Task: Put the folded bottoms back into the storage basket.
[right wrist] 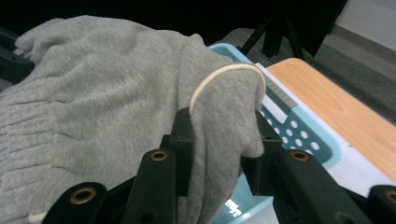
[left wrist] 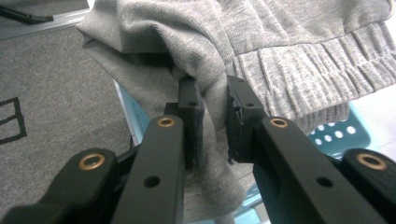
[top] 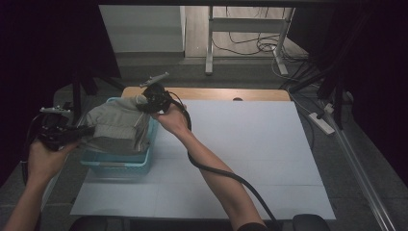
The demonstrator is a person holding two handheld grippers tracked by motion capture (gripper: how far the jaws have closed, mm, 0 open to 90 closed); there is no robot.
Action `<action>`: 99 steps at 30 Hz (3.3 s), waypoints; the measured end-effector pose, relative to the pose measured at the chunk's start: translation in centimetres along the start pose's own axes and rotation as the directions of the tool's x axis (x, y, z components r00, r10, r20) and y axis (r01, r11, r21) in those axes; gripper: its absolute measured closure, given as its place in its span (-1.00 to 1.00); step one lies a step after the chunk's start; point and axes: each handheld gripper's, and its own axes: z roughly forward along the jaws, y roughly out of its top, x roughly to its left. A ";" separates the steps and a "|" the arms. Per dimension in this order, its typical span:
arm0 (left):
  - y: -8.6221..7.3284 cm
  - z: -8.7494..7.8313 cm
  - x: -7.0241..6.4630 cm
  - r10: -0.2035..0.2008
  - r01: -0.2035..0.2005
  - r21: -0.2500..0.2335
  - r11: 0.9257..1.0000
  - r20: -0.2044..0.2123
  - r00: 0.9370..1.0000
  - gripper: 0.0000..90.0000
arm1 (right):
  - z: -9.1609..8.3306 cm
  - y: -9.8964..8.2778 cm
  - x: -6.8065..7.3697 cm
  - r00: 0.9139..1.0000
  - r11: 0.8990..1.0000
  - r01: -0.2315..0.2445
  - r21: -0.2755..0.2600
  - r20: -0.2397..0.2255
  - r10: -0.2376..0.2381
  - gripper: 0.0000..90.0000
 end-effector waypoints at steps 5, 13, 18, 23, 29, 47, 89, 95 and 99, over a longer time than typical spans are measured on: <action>-0.9 1.2 0.3 -0.007 0.007 0.007 1.000 0.001 1.000 0.71 | 1.3 -1.0 -0.3 1.000 1.000 -0.010 0.027 0.001 0.010 0.51; -2.0 3.6 0.6 -0.020 0.020 0.038 0.999 0.003 1.000 0.69 | 3.2 -2.4 -0.8 0.999 0.996 -0.021 0.092 0.036 0.018 0.49; -2.4 4.8 0.9 -0.034 0.034 0.064 0.997 0.000 0.999 0.68 | 4.2 -3.2 -0.9 0.999 0.991 -0.025 0.129 0.043 0.020 0.46; -2.8 5.8 1.0 -0.021 0.023 0.097 0.995 -0.022 1.000 0.64 | 5.0 -3.8 -0.9 0.998 0.987 -0.024 0.156 0.054 0.016 0.35; -2.7 5.7 0.9 -0.018 0.019 0.042 0.999 -0.041 0.999 0.20 | 4.9 -3.9 -1.5 0.997 0.990 -0.040 0.132 0.077 0.030 -0.15; -2.2 6.3 -1.3 0.001 0.004 -0.057 0.998 0.078 0.997 -0.70 | 1.8 -3.9 -2.6 0.999 0.996 -0.052 0.078 0.016 0.051 -0.61; -3.2 5.2 -5.2 0.086 -0.056 -0.117 0.992 0.274 0.958 -1.00 | -0.6 -5.1 -0.2 0.997 0.996 0.033 0.083 -0.076 -0.027 -0.91; -3.7 4.9 -6.1 0.082 -0.045 -0.126 0.991 0.306 0.948 -1.00 | -1.0 -5.4 0.3 0.995 0.994 0.062 0.088 -0.084 -0.055 -0.92; -4.3 4.7 -6.5 0.083 -0.043 -0.127 0.991 0.325 0.942 -1.00 | -1.3 -5.7 0.7 0.993 0.991 0.080 0.107 -0.092 -0.071 -0.92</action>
